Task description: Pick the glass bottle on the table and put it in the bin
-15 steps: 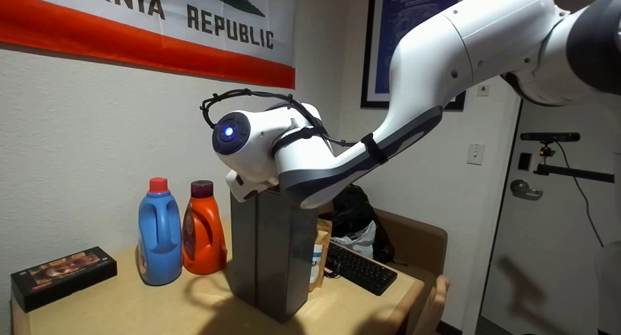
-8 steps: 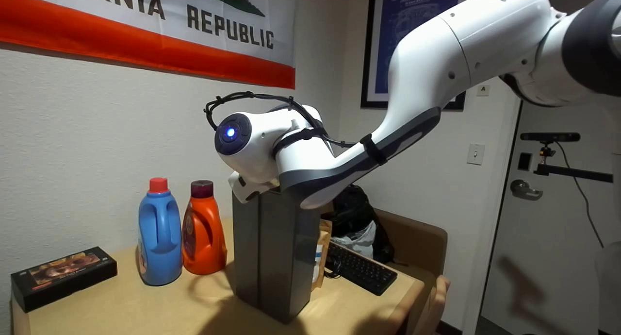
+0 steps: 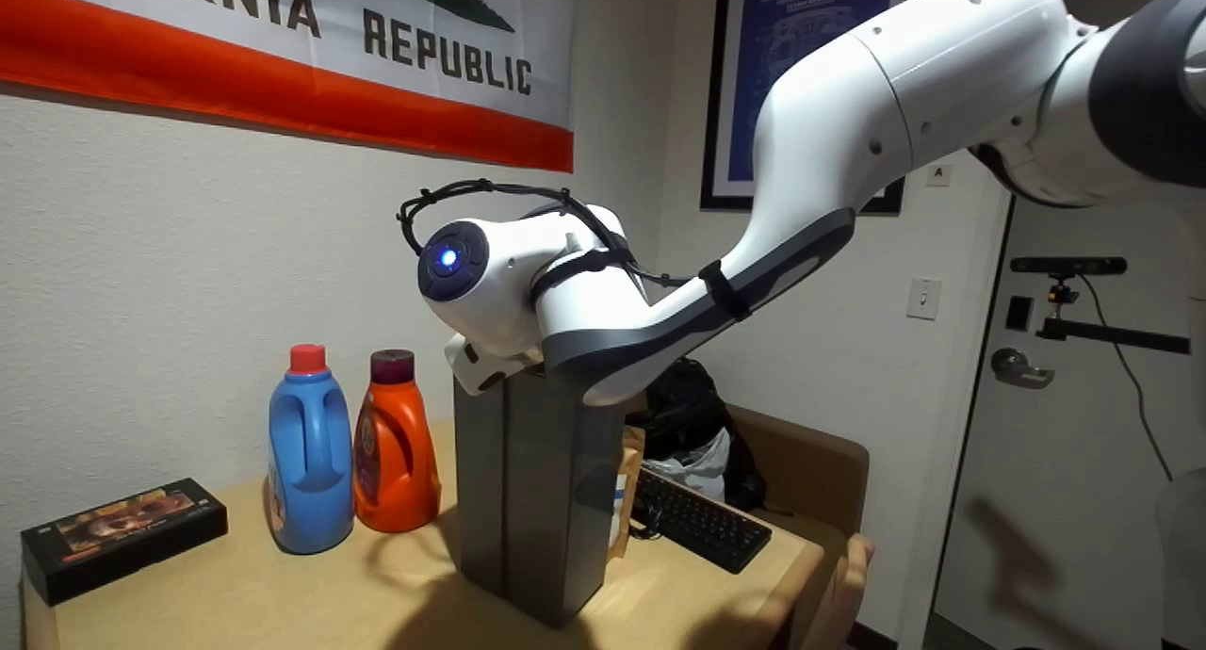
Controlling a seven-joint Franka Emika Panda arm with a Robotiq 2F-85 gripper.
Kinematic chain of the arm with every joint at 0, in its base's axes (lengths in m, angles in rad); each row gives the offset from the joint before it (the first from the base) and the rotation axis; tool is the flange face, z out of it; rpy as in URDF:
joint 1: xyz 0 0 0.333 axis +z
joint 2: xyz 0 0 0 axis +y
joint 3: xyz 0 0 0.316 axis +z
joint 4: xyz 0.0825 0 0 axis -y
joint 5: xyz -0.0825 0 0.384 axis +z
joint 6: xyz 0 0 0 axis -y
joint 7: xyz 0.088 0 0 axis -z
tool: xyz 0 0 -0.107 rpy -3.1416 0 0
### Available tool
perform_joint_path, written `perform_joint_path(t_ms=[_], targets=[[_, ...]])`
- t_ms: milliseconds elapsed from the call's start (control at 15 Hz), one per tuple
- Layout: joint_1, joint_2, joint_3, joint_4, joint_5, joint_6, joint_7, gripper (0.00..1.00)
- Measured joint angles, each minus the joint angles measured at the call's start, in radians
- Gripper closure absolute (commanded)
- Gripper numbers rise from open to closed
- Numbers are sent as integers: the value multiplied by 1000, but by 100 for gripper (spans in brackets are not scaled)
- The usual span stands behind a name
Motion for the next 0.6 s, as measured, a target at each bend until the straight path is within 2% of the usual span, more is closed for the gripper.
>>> perform_joint_path(t_ms=[267,600], targets=[[1,1,0,0,-1,0,0,2],[1,1,0,0,-1,0,1,0]])
